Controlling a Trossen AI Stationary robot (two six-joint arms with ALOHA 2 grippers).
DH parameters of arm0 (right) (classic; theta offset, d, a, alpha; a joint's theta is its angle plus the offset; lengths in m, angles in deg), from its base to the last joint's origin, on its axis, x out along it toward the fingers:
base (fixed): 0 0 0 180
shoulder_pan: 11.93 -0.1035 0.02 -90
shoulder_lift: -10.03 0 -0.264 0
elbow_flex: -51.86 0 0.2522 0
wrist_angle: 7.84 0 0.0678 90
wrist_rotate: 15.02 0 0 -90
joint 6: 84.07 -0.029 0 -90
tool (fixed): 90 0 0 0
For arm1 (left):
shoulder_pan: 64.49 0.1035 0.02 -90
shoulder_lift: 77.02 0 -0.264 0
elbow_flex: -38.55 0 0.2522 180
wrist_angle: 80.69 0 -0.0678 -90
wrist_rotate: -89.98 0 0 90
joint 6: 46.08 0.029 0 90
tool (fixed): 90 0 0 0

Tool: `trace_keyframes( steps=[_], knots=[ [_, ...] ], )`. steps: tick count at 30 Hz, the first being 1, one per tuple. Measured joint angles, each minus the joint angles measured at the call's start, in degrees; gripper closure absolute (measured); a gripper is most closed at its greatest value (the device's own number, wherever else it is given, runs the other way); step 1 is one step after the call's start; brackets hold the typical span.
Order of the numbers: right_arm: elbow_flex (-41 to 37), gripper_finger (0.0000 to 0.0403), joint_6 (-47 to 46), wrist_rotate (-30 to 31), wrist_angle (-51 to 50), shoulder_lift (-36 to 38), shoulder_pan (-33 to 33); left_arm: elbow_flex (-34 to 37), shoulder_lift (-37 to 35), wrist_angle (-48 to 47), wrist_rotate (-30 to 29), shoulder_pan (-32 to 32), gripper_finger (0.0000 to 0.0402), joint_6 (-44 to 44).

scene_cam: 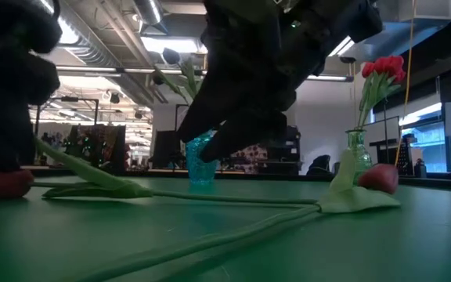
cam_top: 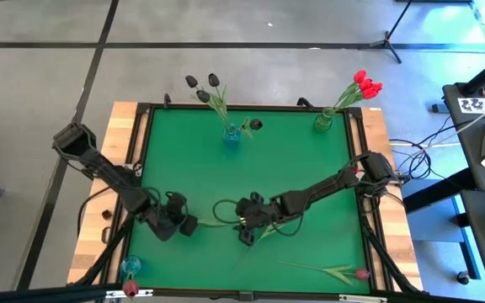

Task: Sort flowers into vase by color
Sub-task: Put the pink tulip into the bottom blue vase

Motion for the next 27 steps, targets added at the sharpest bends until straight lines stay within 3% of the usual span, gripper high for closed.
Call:
trace_keyframes(
  steps=[7,14,18,27],
  knots=[
    [0.0,0.0146,-0.13,0.6,-0.37,0.08,-0.17,-4.06,-0.02,-8.38,2.46,-0.64,0.028,-1.38],
    [0.0,0.0146,-1.58,0.98,-0.31,0.08,-0.12,-4.06,-0.02,-4.59,11.17,1.12,0.028,-1.45],
    [0.0,0.0146,-2.82,0.98,-0.31,0.09,-0.14,-4.24,-0.02,1.22,8.09,1.11,0.028,-2.33],
    [0.0,0.0146,-2.87,2.3,-0.27,0.1,-0.14,-5.13,1.5,-2.36,5.71,-0.07,0.028,-6.18]
  ],
)
